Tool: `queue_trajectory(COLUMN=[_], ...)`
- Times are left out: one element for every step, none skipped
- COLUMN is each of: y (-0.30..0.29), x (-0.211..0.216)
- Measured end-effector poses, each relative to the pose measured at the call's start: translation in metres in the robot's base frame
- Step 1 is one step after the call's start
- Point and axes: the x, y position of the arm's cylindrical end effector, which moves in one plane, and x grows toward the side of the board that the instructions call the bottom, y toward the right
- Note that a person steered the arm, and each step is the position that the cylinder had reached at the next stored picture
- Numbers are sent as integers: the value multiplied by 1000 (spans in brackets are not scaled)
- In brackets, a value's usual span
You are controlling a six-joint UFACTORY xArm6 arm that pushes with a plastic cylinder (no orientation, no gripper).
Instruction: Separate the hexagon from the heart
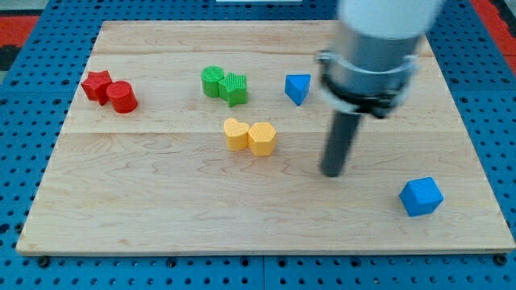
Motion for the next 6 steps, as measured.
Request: queue_trajectory(y=[-29, -38, -82, -114, -130, -95], x=[0, 0, -13, -15, -40, -40])
